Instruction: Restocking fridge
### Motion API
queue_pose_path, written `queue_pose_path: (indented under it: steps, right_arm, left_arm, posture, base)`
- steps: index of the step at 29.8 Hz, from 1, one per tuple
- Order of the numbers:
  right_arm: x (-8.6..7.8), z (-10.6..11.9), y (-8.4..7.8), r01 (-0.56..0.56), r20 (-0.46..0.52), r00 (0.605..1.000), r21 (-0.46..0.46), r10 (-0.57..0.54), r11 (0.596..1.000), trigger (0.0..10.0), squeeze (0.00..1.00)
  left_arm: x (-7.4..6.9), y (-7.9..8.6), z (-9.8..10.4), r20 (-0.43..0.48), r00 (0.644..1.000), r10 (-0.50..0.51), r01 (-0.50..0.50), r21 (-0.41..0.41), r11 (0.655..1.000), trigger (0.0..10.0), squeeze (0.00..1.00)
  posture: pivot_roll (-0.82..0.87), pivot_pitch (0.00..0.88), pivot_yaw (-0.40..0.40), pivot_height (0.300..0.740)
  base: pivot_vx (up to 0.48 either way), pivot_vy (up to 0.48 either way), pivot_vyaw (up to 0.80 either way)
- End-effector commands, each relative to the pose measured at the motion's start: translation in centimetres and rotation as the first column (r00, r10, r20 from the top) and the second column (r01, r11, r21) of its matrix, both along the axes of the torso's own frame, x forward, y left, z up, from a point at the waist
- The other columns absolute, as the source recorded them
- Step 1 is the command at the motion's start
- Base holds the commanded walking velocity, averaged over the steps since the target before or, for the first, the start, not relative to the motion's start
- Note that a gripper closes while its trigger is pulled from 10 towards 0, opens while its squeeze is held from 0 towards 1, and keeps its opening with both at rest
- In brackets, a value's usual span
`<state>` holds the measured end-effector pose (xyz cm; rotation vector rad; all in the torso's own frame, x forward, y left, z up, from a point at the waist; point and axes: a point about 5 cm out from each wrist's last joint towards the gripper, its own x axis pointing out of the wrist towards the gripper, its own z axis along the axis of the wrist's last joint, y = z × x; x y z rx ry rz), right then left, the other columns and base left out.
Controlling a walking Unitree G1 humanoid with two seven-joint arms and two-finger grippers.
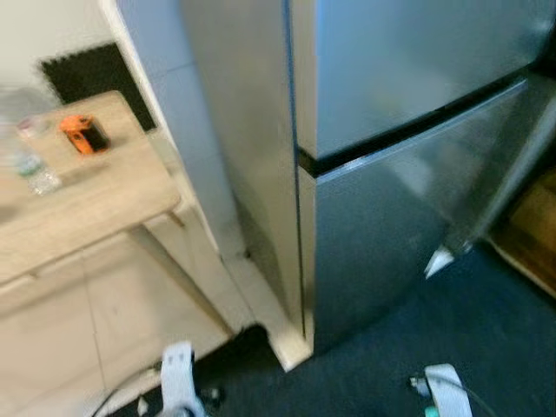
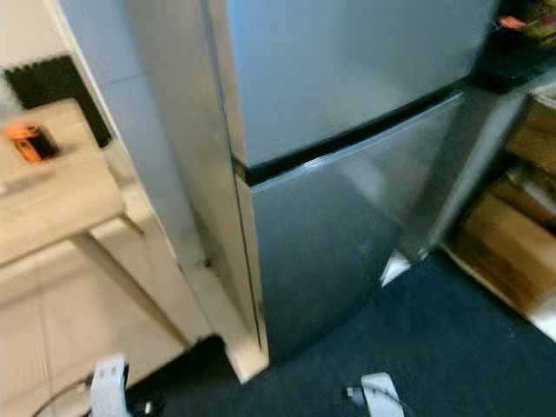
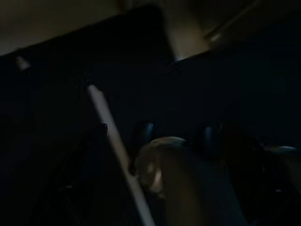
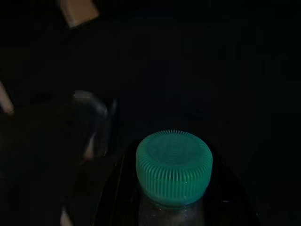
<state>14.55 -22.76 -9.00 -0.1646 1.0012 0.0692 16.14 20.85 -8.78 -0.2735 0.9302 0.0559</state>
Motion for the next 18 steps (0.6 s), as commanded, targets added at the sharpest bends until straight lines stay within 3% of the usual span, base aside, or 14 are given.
queue_pose_path:
  steps: [1, 6, 13, 15, 17, 18]
  right_arm:
    - [-1.2, -0.5, 0.3, -0.006, -0.045, 0.999, -0.008, 0.006, 1.0, 10.0, 0.0]
    - [-1.2, -0.5, 0.2, -0.004, -0.046, 0.999, 0.0, 0.004, 1.0, 10.0, 0.0]
    - [-1.4, -0.6, 0.2, -0.001, -0.05, 0.999, 0.004, 0.001, 1.0, 10.0, 0.0]
    - [-1.4, -0.6, 0.1, -0.001, -0.051, 0.999, 0.004, 0.001, 1.0, 10.0, 0.0]
    - [-1.5, -0.6, 0.1, -0.001, -0.053, 0.999, 0.001, 0.001, 1.0, 10.0, 0.0]
    - [-1.5, -0.6, 0.1, -0.001, -0.053, 0.999, 0.001, 0.001, 1.0, 10.0, 0.0]
  left_arm:
    - [-0.1, 0.1, 0.0, -0.006, 1.0, 0.001, -0.001, 0.003, 1.0, 10.0, 0.0]
    - [0.0, -0.3, 0.0, 0.001, 1.0, -0.003, 0.003, -0.033, 0.999, 10.0, 0.0]
    - [0.0, -0.7, -0.1, 0.007, 1.0, -0.003, 0.003, -0.049, 0.999, 10.0, 0.0]
    - [0.3, -0.6, 0.1, 0.021, 1.0, 0.009, -0.008, -0.049, 0.999, 10.0, 0.0]
    - [1.8, -0.6, 0.8, 0.086, 0.996, 0.03, -0.026, -0.054, 0.998, 10.0, 0.0]
    - [1.8, -0.6, 0.8, 0.086, 0.996, 0.03, -0.026, -0.054, 0.998, 10.0, 0.0]
  posture:
    - [-0.07, 0.076, 0.024, 0.74]
    - [-0.08, 0.072, 0.023, 0.74]
    - [-0.08, 0.079, 0.017, 0.74]
    - [-0.08, 0.079, 0.017, 0.74]
    - [-0.08, 0.081, 0.014, 0.74]
    - [-0.08, 0.081, 0.014, 0.74]
  base:
    - [0.0, 0.0, 0.0]
    - [0.0, 0.0, 0.0]
    - [0.0, -0.472, 0.0]
    - [0.0, 0.0, 0.0]
    - [0.0, 0.0, 0.0]
    - [0.0, 0.0, 0.0]
